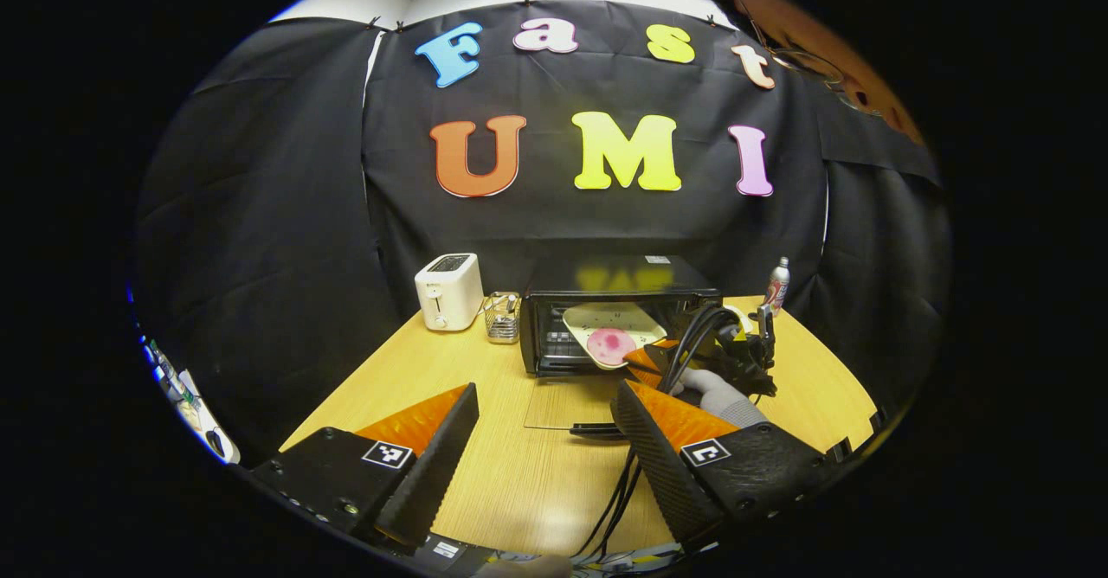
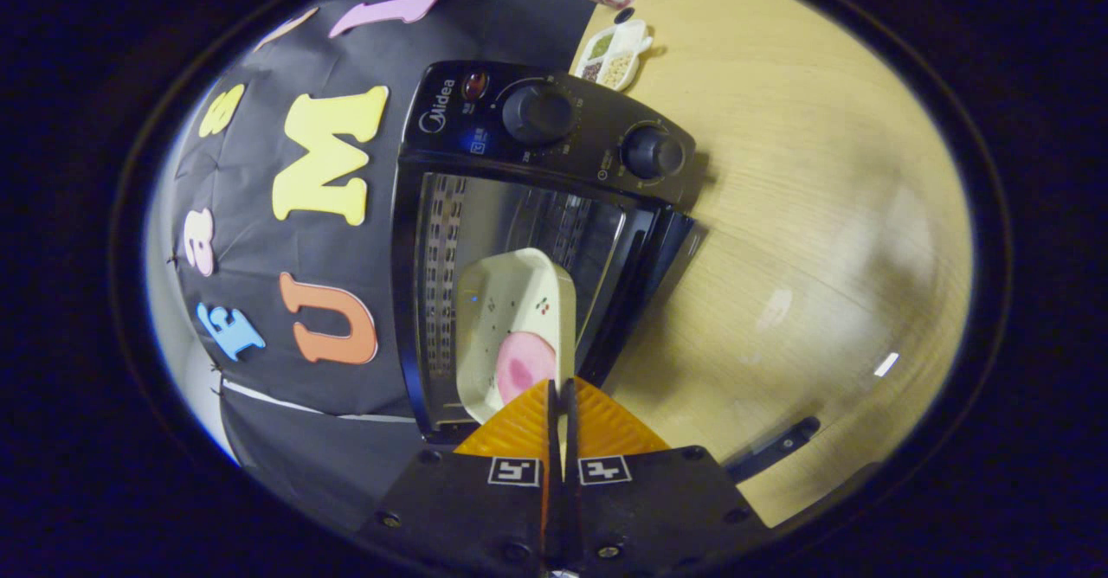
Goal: Open the electric oven with the left hand, put the food in, and close the electric oven.
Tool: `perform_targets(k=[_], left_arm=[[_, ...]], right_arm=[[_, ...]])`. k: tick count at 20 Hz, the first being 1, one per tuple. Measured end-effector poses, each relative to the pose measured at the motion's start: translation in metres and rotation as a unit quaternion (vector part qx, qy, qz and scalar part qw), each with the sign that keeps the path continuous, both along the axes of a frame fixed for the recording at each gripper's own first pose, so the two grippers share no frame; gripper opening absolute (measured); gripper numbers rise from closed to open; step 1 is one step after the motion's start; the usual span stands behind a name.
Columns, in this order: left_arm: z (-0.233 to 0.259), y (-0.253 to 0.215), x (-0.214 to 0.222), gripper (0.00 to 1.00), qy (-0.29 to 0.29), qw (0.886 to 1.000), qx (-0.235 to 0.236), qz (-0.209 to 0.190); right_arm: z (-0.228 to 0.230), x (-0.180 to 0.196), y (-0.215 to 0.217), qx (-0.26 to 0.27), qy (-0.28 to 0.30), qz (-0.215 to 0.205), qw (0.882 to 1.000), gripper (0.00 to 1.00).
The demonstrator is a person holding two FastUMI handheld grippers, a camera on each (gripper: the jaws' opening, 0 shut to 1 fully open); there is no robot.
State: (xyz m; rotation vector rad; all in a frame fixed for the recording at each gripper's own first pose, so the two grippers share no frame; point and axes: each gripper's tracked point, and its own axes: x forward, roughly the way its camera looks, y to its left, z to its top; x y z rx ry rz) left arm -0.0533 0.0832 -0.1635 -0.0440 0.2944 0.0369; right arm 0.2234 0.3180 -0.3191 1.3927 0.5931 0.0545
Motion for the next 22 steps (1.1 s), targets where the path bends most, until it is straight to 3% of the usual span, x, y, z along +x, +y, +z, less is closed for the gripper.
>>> perform_targets(k=[1,2,5,9,18,22], left_arm=[[0.000,0.000,0.001,0.97,-0.001,1.000,-0.002,-0.001],[0.001,-0.001,0.002,0.97,-0.003,1.000,-0.001,-0.001],[0.005,0.000,0.002,0.97,-0.008,1.000,-0.006,-0.001],[0.010,-0.006,0.003,0.97,-0.009,1.000,-0.009,0.002],[0.005,0.002,0.014,0.97,-0.009,1.000,-0.004,0.010],[0.002,0.001,0.016,0.97,-0.005,1.000,-0.003,0.009]], right_arm=[[0.000,-0.005,-0.001,-0.004,0.005,0.009,1.000,0.00],[0.002,-0.004,-0.005,-0.003,0.002,-0.001,1.000,0.04],[0.004,0.002,-0.011,-0.005,0.018,-0.005,1.000,0.00],[0.014,0.018,-0.011,-0.008,0.014,-0.007,1.000,0.04],[-0.005,0.066,-0.010,-0.029,0.020,-0.020,0.999,0.00],[-0.015,0.070,-0.013,-0.044,0.031,-0.040,0.998,0.04]])
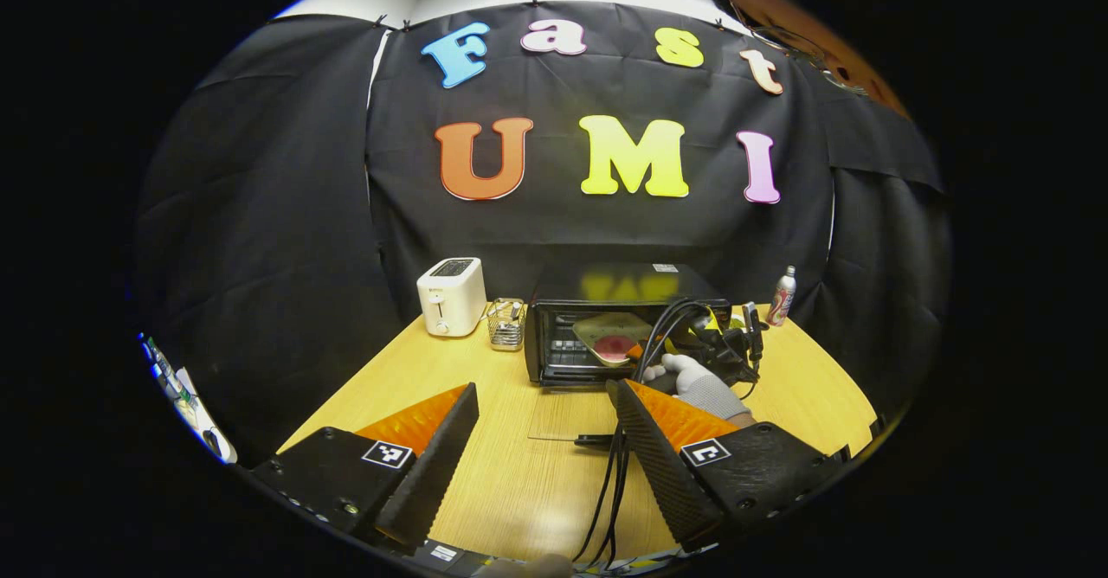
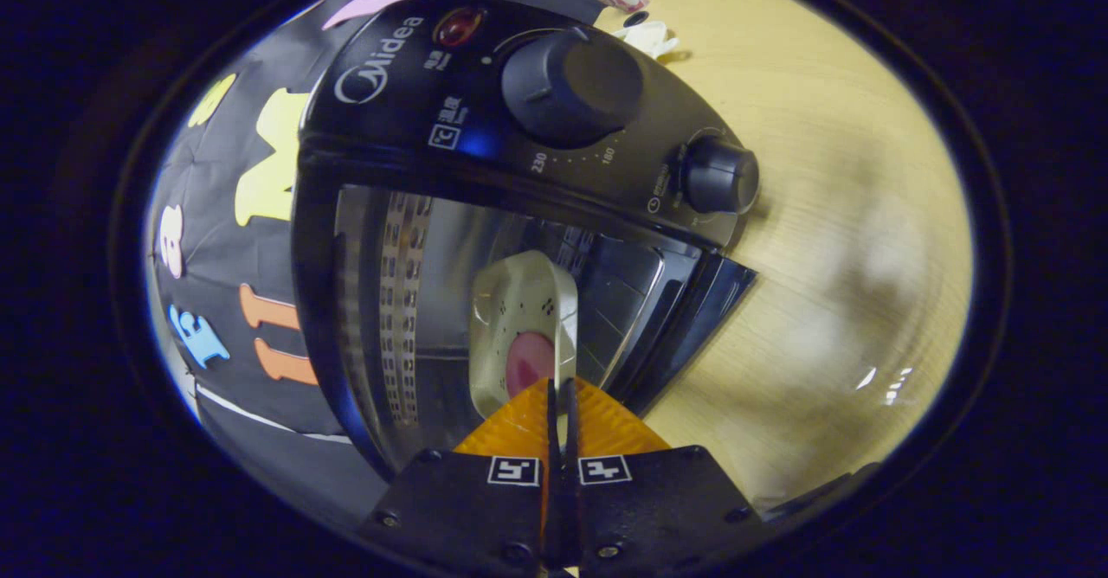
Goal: Open the electric oven with the left hand, put the food in, and close the electric oven.
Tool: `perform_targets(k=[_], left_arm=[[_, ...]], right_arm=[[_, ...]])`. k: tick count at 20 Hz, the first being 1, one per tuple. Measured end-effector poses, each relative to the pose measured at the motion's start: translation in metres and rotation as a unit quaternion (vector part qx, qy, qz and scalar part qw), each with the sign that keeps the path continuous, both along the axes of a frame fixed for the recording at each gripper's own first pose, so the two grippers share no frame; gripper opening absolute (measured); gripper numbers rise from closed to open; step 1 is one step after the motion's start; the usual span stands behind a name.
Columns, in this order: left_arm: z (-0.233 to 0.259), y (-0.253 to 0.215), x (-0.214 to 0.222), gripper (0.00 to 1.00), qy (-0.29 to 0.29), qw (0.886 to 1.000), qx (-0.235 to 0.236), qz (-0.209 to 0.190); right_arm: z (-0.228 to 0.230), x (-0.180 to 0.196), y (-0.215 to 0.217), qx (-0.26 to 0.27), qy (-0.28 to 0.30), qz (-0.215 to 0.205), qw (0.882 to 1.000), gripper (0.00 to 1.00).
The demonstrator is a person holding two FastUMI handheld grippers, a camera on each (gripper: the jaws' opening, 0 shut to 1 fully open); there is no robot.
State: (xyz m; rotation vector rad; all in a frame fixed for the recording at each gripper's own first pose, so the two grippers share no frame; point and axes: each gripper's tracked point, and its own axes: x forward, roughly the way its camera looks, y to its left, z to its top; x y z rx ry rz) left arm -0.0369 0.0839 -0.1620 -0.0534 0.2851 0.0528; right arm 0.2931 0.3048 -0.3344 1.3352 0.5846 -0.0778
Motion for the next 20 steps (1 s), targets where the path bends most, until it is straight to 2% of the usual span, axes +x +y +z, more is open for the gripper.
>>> perform_targets(k=[1,2,3,4,6,7,8,12,13,14,15,17,20], left_arm=[[0.001,0.001,-0.001,0.97,-0.001,1.000,0.001,0.001],[0.001,0.002,0.000,0.97,-0.001,1.000,0.002,0.002],[0.000,0.004,0.001,0.97,-0.001,1.000,0.002,0.003],[0.000,0.004,0.000,0.97,0.000,1.000,0.001,0.003],[-0.001,0.002,0.001,0.97,-0.001,1.000,0.001,0.002],[-0.001,0.002,0.001,0.97,-0.001,1.000,0.001,0.001],[-0.001,0.002,0.000,0.97,-0.001,1.000,0.001,0.001],[0.000,0.002,0.002,0.97,-0.008,1.000,0.000,0.001],[0.000,0.002,0.002,0.97,-0.008,1.000,-0.001,0.002],[0.002,0.003,0.002,0.97,-0.010,1.000,-0.002,0.003],[0.003,0.004,0.003,0.97,-0.012,1.000,-0.001,0.003],[0.005,0.003,0.003,0.97,-0.016,1.000,0.005,0.003],[0.010,0.003,0.006,0.97,-0.022,1.000,0.015,0.003]], right_arm=[[-0.003,0.003,-0.002,-0.004,-0.001,-0.006,1.000,0.00],[-0.006,0.005,-0.004,-0.004,-0.004,-0.006,1.000,0.00],[-0.006,0.002,-0.004,0.002,-0.008,-0.006,1.000,0.05],[-0.006,0.005,-0.004,0.003,-0.013,-0.006,1.000,0.02],[-0.003,0.002,-0.001,-0.026,-0.028,0.013,0.999,0.01],[0.000,-0.001,0.000,-0.047,-0.035,0.025,0.998,0.11],[0.004,-0.003,0.003,-0.058,-0.044,0.032,0.997,0.15],[0.015,-0.016,-0.004,-0.111,-0.063,0.047,0.991,0.94],[0.019,-0.022,-0.007,-0.126,-0.068,0.049,0.988,1.00],[0.021,-0.025,-0.008,-0.136,-0.070,0.054,0.987,0.94],[0.024,-0.030,-0.009,-0.147,-0.072,0.065,0.984,1.00],[0.033,-0.043,-0.018,-0.175,-0.079,0.076,0.978,1.00],[0.048,-0.065,-0.041,-0.244,-0.092,0.097,0.961,0.94]])
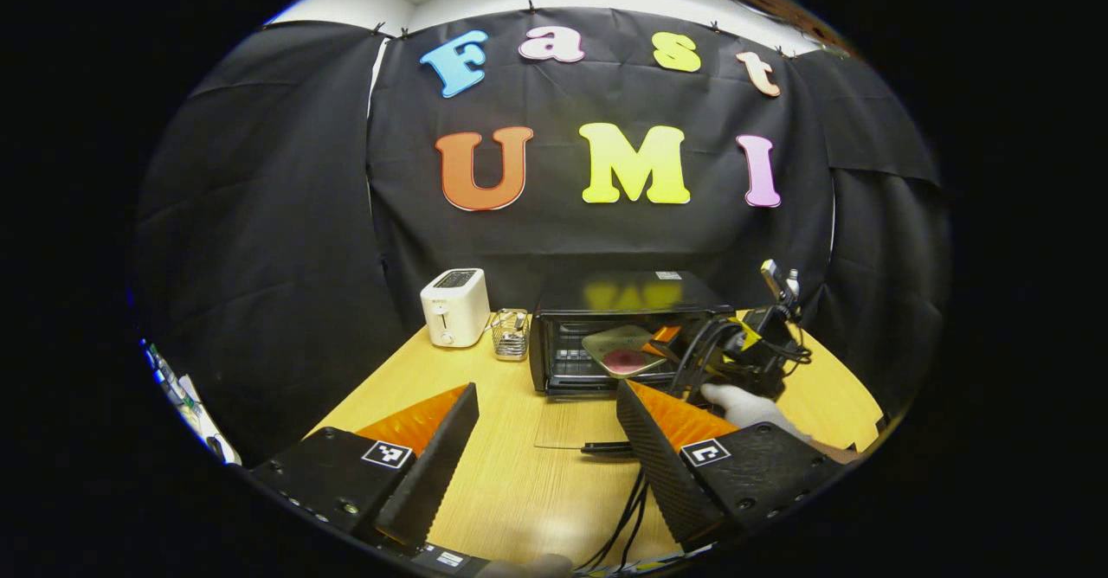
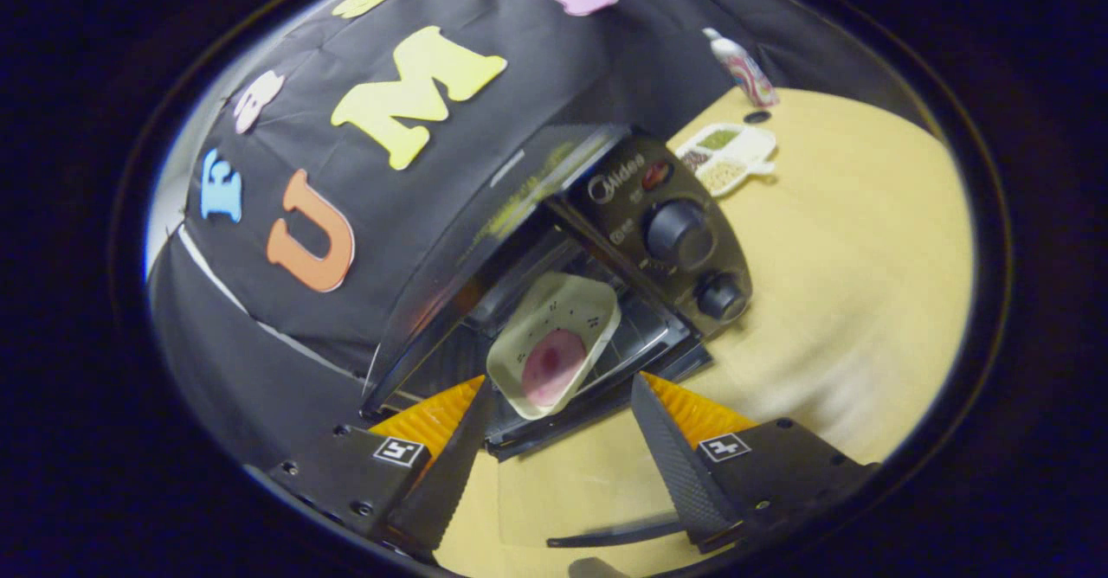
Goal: Open the electric oven with the left hand, put the food in, and close the electric oven.
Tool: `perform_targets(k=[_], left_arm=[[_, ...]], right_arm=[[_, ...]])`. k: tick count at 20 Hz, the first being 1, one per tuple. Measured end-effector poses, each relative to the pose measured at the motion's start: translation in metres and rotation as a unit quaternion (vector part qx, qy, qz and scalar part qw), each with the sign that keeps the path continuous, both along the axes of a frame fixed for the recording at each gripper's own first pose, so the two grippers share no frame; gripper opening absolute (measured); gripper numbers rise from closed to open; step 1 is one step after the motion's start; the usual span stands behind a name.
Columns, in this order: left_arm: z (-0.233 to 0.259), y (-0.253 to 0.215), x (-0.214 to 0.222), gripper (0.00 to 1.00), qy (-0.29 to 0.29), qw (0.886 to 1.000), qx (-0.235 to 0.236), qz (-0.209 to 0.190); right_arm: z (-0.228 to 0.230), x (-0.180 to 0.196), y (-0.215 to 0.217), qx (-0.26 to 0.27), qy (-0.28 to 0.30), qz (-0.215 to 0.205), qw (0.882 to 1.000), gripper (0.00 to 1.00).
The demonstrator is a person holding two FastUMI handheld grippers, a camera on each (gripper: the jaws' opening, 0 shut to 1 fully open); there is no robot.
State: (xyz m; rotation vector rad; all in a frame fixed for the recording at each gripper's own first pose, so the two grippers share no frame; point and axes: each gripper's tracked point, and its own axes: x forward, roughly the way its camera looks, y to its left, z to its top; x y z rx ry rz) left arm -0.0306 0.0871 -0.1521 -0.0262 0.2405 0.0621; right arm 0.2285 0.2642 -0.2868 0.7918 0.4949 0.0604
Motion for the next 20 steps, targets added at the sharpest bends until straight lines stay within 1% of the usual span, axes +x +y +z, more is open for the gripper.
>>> perform_targets(k=[3,4,5,8,9,12,13,16,17,20], left_arm=[[-0.002,-0.003,0.001,0.97,0.000,1.000,0.001,-0.002],[-0.004,-0.004,0.002,0.97,0.002,1.000,0.004,-0.003],[-0.006,-0.004,0.004,0.97,0.003,1.000,0.008,-0.004],[-0.018,-0.011,0.009,0.97,0.010,1.000,0.013,-0.010],[-0.024,-0.014,0.010,0.96,0.011,1.000,0.013,-0.013],[-0.046,-0.027,0.016,0.97,0.026,0.999,0.011,-0.023],[-0.053,-0.032,0.018,0.97,0.031,0.999,0.011,-0.027],[-0.084,-0.047,0.024,0.97,0.047,0.998,0.009,-0.039],[-0.097,-0.054,0.026,0.96,0.054,0.998,0.006,-0.044],[-0.142,-0.072,0.028,0.97,0.084,0.995,-0.025,-0.056]], right_arm=[[0.021,-0.022,-0.035,-0.075,-0.018,0.009,0.997,0.94],[0.029,-0.029,-0.048,-0.105,-0.030,0.014,0.994,0.93],[0.037,-0.036,-0.061,-0.134,-0.040,0.018,0.990,0.94],[0.065,-0.059,-0.097,-0.186,-0.063,0.015,0.980,0.94],[0.074,-0.066,-0.112,-0.204,-0.071,0.012,0.976,0.95],[0.103,-0.089,-0.151,-0.272,-0.099,0.010,0.957,0.95],[0.113,-0.098,-0.161,-0.285,-0.105,0.007,0.953,0.94],[0.134,-0.120,-0.192,-0.313,-0.113,0.002,0.943,0.96],[0.140,-0.127,-0.202,-0.318,-0.112,-0.002,0.942,0.96],[0.156,-0.143,-0.229,-0.331,-0.109,-0.018,0.937,0.95]])
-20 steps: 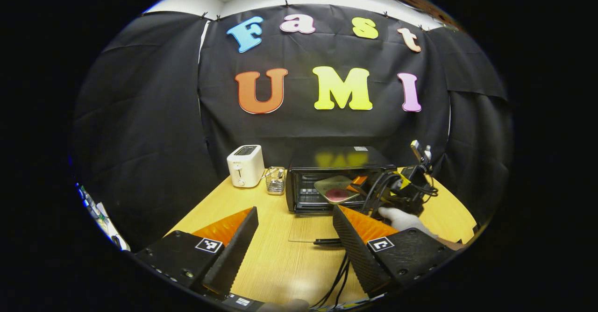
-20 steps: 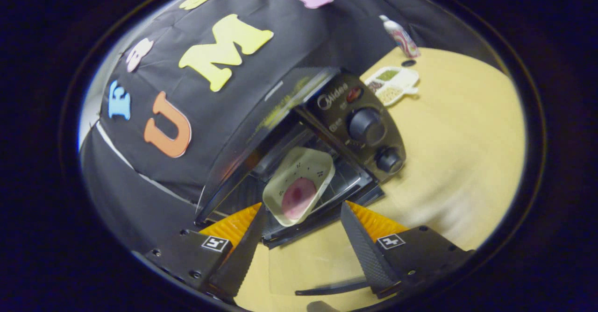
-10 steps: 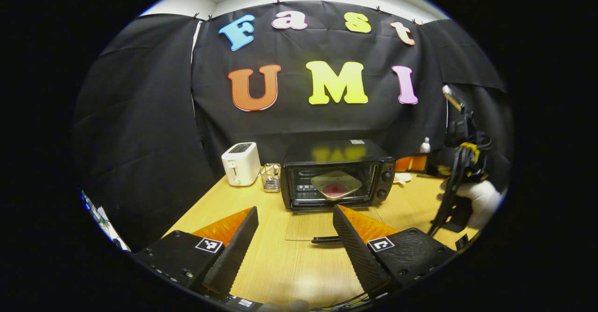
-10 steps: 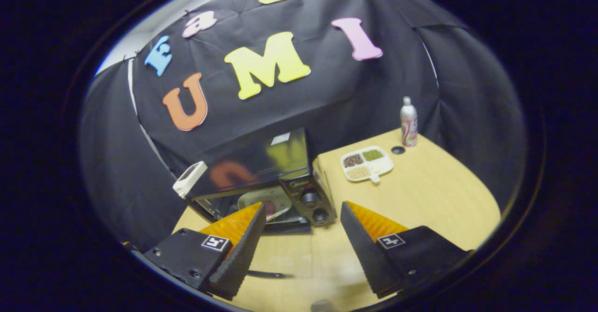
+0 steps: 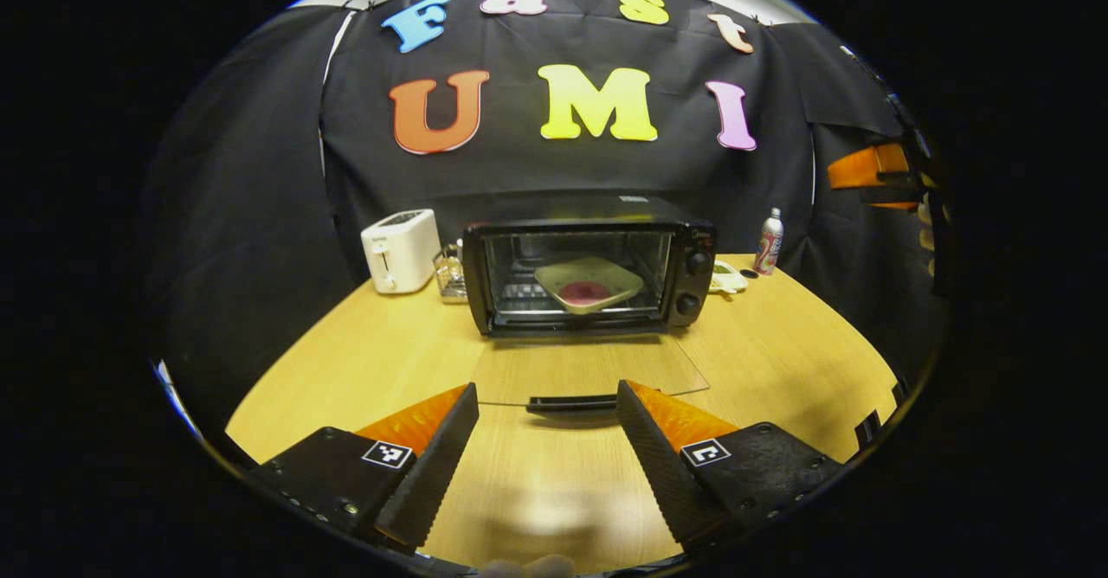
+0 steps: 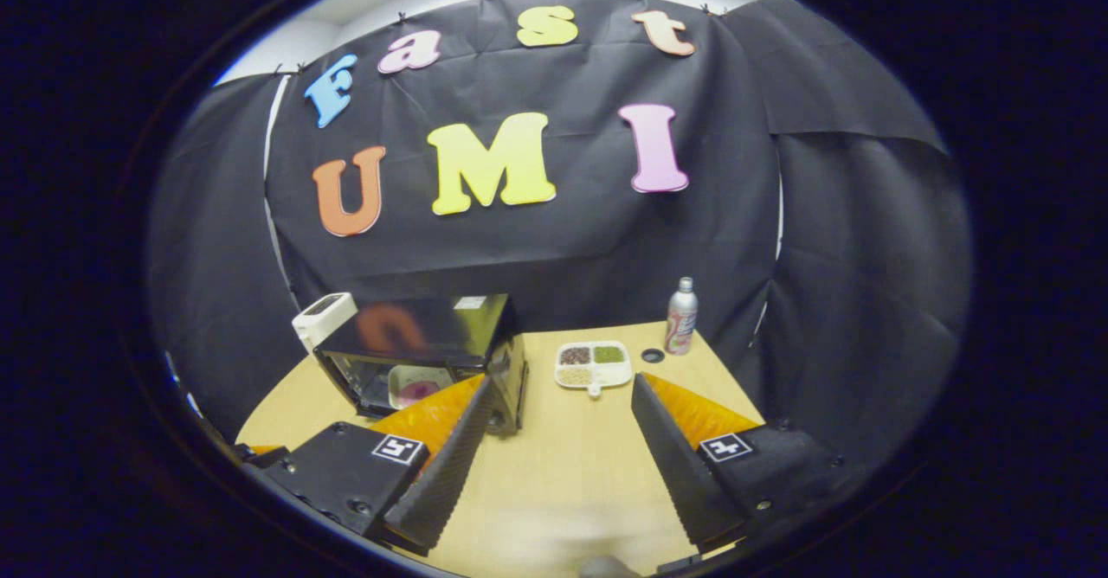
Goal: Open the electric oven with the left hand, put the food in, and close the electric oven.
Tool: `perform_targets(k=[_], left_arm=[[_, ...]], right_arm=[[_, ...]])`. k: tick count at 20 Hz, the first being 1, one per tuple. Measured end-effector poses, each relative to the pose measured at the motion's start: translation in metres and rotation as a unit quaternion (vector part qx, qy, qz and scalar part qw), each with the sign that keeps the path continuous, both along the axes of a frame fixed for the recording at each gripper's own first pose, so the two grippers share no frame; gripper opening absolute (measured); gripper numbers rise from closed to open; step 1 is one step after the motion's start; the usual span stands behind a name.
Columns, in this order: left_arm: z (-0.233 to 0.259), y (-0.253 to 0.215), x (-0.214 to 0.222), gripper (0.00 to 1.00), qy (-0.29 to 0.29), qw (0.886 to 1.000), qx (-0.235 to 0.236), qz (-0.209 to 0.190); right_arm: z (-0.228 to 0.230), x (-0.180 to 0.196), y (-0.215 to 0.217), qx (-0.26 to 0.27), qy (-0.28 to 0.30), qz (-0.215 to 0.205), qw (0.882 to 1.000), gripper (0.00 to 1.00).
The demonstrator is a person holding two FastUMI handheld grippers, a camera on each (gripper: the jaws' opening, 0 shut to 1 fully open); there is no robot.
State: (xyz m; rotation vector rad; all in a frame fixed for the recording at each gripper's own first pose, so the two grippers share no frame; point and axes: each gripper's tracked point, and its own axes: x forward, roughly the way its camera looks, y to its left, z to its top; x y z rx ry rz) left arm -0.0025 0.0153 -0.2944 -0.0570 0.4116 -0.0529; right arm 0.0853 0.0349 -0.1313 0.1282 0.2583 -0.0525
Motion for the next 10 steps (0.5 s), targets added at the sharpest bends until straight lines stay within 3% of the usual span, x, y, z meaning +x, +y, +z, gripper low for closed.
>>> perform_targets(k=[2,3,10], left_arm=[[-0.029,-0.011,0.001,0.97,0.026,1.000,-0.013,-0.006],[-0.043,-0.019,-0.001,0.97,0.039,0.999,-0.017,-0.009],[-0.092,-0.036,0.020,0.97,0.065,0.997,-0.013,-0.025]], right_arm=[[0.008,-0.009,-0.012,-0.010,0.002,-0.009,1.000,1.00],[0.009,-0.011,-0.016,-0.019,0.004,-0.011,1.000,0.96],[0.016,-0.029,-0.026,-0.033,0.017,-0.017,0.999,0.96]])
